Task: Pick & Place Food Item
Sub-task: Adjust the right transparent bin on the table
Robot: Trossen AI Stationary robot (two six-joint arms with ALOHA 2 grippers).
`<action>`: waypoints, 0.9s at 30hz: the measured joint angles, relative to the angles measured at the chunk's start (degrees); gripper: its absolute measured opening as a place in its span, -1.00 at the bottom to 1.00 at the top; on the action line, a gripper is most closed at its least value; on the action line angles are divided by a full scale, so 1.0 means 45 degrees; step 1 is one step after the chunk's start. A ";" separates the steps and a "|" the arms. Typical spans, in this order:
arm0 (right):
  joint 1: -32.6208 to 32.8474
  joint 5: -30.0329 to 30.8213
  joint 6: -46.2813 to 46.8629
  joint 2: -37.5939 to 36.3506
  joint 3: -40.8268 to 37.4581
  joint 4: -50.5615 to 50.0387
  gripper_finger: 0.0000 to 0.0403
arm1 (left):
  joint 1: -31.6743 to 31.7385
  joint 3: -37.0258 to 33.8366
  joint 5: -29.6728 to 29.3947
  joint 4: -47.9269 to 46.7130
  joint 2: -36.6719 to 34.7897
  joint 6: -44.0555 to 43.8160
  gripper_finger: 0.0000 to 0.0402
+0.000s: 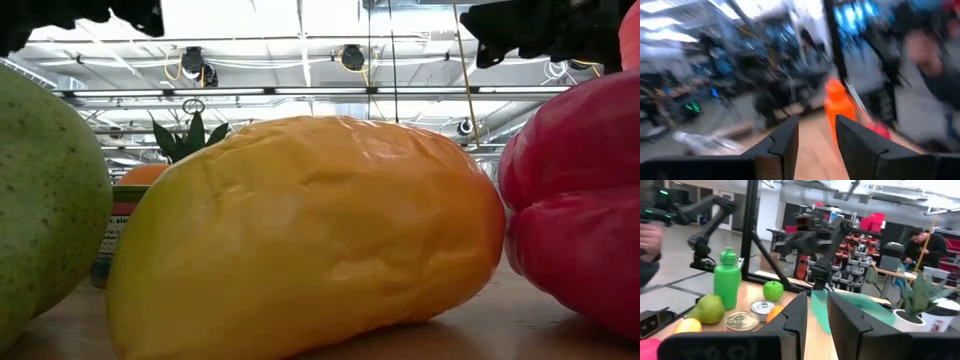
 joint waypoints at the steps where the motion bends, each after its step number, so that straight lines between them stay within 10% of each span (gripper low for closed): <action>1: 0.0087 0.0000 -0.0001 0.0085 0.0000 0.0087 -0.68 | 0.0190 -0.0288 -0.0067 -0.0072 -0.0508 -0.0301 -0.30; 27: 0.0357 0.0055 -0.0384 0.0996 -0.0005 0.0111 -0.68 | 0.1357 -0.1984 -0.2111 -0.1343 -0.2912 -0.3538 -0.30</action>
